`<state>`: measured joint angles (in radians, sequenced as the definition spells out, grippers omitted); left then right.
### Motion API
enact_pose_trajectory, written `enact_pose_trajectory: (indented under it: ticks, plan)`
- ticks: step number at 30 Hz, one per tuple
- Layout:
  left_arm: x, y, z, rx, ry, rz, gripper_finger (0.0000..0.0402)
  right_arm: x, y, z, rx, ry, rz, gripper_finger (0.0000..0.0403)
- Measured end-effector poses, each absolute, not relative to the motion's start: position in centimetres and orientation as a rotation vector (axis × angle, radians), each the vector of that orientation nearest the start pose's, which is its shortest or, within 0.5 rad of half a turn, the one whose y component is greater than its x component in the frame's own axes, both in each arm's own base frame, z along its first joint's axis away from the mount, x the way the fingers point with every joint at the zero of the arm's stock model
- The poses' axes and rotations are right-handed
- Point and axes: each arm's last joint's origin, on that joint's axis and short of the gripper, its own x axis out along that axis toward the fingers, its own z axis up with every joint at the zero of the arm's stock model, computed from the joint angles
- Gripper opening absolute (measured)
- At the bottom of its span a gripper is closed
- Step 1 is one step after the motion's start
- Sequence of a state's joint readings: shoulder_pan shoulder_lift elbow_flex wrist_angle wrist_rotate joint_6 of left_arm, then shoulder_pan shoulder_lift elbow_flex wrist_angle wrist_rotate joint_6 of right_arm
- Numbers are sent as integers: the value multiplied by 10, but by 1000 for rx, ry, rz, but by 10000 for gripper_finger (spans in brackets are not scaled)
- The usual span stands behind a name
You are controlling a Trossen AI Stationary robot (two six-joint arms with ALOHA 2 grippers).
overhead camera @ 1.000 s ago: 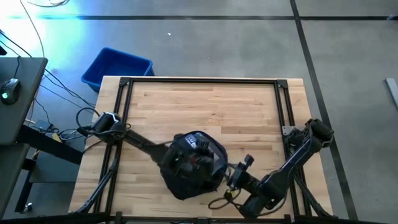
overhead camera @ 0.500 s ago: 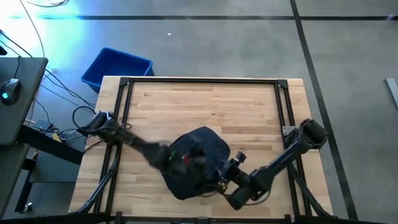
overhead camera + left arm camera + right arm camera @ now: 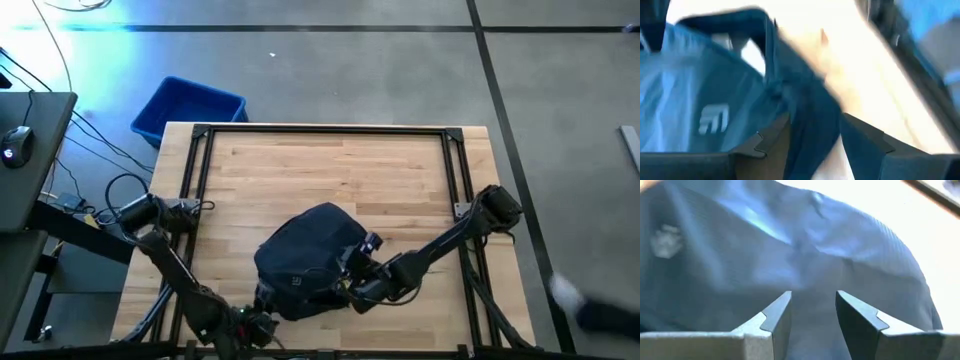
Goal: Unpack backpack
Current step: Close the black backpack
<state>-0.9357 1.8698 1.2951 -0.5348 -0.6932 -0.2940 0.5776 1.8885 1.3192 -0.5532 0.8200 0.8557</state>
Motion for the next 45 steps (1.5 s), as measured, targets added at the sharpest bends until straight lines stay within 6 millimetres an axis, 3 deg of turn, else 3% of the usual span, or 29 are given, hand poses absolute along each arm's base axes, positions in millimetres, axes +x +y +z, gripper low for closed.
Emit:
enact_pose_trajectory:
  ticks: [6, 11, 14, 18, 22, 25, 29, 31, 35, 40, 45]
  plan:
    - [248, -289, 181, 451, 624, -55, 156, 333, 208, 207, 55, 616, -441, 138]
    - [267, -267, 176, 455, 671, 37, 165, 340, 216, 195, 4, 605, -401, 138]
    - [279, -249, 172, 312, 772, 73, 170, 347, 213, 185, -72, 621, -392, 138]
    - [293, -227, 168, 140, 946, 11, 172, 358, 198, 177, -171, 656, -412, 138]
    - [297, -214, 165, 195, 1001, 18, 160, 369, 178, 177, -148, 660, -466, 138]
    - [299, -198, 164, 284, 1031, 113, 118, 374, 167, 177, -64, 642, -522, 138]
    - [303, -172, 162, 402, 1075, 246, 30, 378, 155, 177, 23, 587, -618, 138]
    - [307, -161, 164, 441, 1086, 262, 9, 380, 150, 178, 17, 558, -666, 138]
    - [312, -139, 176, 426, 1130, 240, 11, 380, 141, 177, -34, 515, -751, 138]
    - [311, -119, 195, 231, 1169, 212, 5, 367, 125, 158, -233, 572, -833, 138]
    - [303, -113, 224, 134, 1060, 275, 9, 374, 102, 177, -292, 461, -997, 138]
